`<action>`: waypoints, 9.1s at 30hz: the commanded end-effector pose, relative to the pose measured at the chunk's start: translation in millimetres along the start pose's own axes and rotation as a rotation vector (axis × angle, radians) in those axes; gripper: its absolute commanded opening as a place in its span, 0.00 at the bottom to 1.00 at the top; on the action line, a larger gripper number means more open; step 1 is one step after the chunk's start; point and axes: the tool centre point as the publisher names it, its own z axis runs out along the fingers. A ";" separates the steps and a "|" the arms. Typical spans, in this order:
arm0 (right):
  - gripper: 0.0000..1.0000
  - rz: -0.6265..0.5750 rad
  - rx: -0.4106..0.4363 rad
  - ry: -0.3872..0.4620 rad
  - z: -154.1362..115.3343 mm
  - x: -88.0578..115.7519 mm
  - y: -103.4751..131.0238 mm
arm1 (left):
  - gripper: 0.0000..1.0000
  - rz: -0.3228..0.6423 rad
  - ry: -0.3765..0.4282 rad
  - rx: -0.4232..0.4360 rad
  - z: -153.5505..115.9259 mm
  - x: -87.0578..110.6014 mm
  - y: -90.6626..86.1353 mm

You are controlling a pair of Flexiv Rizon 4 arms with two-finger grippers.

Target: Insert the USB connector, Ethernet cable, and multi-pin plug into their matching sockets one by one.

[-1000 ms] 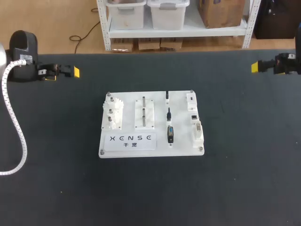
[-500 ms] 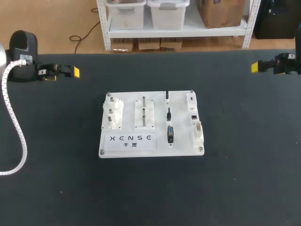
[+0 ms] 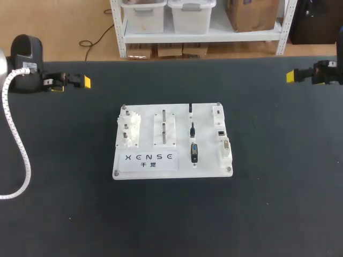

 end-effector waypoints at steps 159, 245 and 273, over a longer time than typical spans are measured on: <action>1.00 0.099 0.526 0.679 252.5 62.8 151.1 | 1.00 0.000 0.000 0.000 0.0 0.0 0.0; 0.00 0.087 0.487 0.457 212.8 37.9 137.6 | 1.00 0.000 0.000 0.000 0.0 0.0 0.0; 0.00 0.167 0.562 0.480 190.7 49.3 94.1 | 1.00 0.000 0.000 0.000 0.0 0.0 0.0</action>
